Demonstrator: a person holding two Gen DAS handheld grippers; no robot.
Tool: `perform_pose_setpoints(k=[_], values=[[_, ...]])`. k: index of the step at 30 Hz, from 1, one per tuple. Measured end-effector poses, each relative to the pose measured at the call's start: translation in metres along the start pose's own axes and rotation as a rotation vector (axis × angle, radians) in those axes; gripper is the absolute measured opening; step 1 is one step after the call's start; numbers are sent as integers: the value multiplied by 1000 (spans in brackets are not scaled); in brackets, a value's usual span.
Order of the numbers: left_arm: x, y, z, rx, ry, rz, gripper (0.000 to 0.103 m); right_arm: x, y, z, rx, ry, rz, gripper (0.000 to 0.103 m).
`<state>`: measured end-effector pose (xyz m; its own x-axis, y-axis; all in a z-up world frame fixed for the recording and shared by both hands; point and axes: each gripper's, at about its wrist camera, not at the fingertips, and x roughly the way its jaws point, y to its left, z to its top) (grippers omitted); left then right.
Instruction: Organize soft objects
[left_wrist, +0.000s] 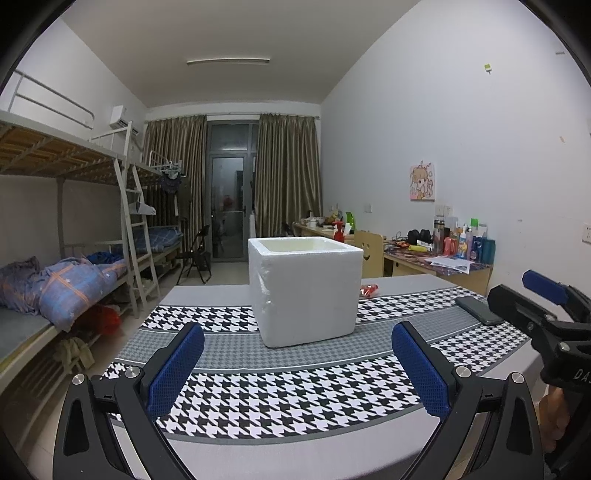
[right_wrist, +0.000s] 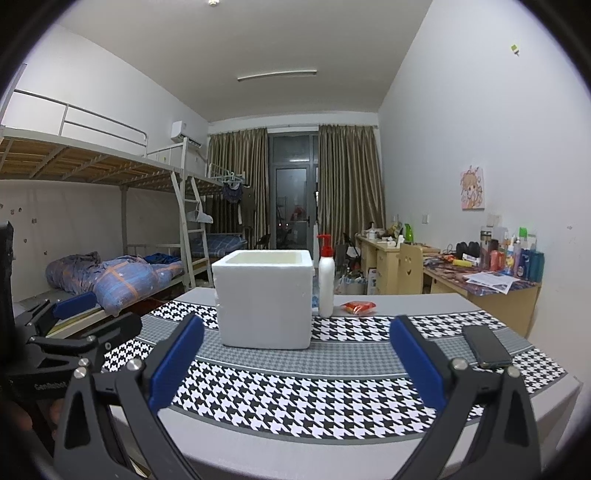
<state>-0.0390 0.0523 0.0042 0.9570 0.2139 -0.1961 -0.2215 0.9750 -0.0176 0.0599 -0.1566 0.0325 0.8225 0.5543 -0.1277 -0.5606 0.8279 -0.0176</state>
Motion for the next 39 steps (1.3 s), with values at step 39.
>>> perform_pose_setpoints(k=[39], values=[[-16,-5,-10,-4,-48,-7,102,-16,4,-12,-9,-38,-16,102]])
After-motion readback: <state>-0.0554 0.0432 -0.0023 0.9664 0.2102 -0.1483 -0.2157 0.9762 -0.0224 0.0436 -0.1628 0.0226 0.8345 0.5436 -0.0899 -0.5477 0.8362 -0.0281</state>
